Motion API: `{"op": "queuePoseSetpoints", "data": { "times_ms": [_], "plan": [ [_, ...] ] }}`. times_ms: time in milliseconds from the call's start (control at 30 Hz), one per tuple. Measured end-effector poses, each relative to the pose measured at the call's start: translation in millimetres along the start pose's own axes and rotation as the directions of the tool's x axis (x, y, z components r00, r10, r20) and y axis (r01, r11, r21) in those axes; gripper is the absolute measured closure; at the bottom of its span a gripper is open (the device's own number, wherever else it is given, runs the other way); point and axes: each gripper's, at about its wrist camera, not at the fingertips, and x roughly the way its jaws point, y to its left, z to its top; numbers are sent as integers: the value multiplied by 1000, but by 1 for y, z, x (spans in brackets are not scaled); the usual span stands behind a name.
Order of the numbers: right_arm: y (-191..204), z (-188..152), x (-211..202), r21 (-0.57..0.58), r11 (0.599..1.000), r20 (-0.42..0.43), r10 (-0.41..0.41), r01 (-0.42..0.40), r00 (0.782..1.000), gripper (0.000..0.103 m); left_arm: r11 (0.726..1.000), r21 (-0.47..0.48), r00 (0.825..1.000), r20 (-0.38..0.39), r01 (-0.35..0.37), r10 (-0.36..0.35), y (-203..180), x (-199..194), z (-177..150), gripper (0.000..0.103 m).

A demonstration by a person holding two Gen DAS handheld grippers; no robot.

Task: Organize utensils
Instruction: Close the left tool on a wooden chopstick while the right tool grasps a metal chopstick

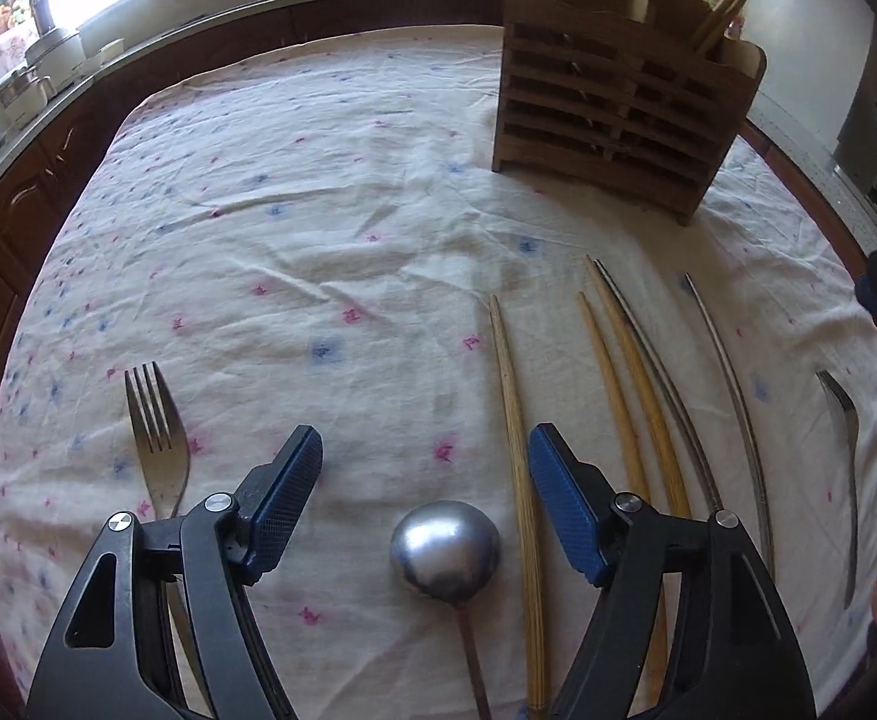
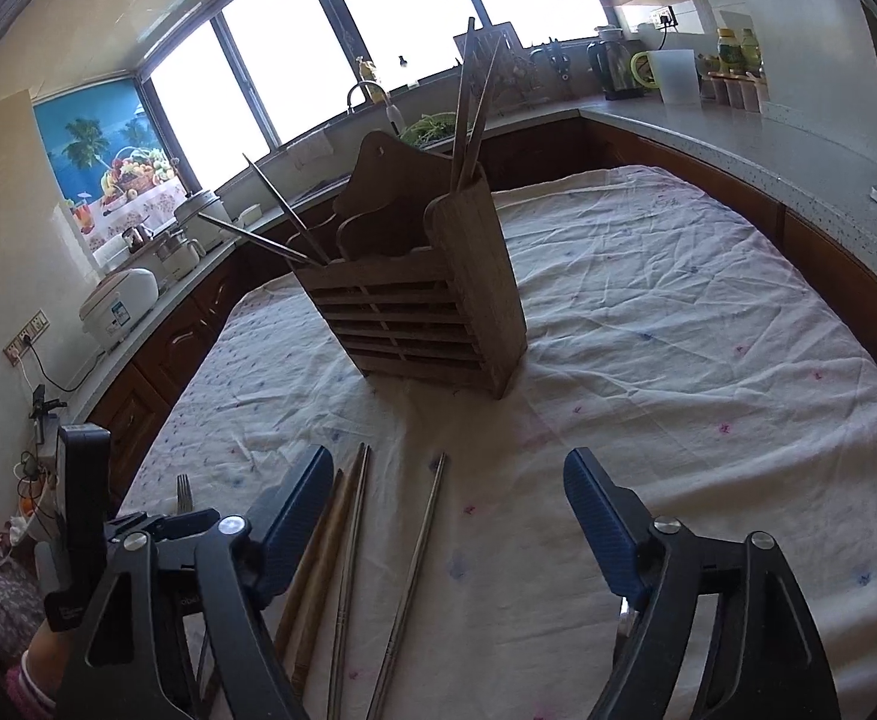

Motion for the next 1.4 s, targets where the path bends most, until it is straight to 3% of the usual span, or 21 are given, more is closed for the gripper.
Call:
{"op": "queuePoseSetpoints", "data": {
  "times_ms": [100, 233, 400, 633, 733, 800, 1033, 1200, 1400],
  "plan": [
    [7, -6, 26, -29, 1000, -82, -10, 7, 997, 62, 1000, -21, 1000, -4, 15, -16, 7, 5, 5, 30],
    [16, -12, 56, -81, 996, -160, -38, 26, 986, 74, 1000, -12, 1000, 2, 24, -24, 2, 12, 14, 31],
    [15, -13, 83, -103, 993, -210, -77, 57, 975, 85, 999, 33, 999, 1, 33, -33, -12, 20, 25, 49],
    [25, -10, 93, -169, 982, -210, -122, 87, 970, 86, 994, 102, 999, 34, 24, -28, -28, 25, 28, 56],
    [32, -11, 95, -214, 971, -195, -148, 106, 970, 87, 991, 130, 998, 35, 41, -46, -33, 24, 29, 74],
    [31, -11, 95, -216, 970, -191, -154, 111, 969, 95, 988, 142, 998, 35, 53, -58, -36, 24, 29, 94],
    [16, -3, 81, -102, 994, -193, -65, 46, 979, 99, 989, 68, 990, 44, 133, -136, -21, 13, 30, 96],
    [20, 7, 55, -82, 997, -146, -20, 8, 989, 99, 975, 1, 970, 102, 223, -222, -6, -16, 33, 98],
    [27, 21, 16, -72, 997, -59, 8, -12, 998, 99, 966, -21, 950, 189, 258, -250, 4, -56, 34, 98]
  ]
}}
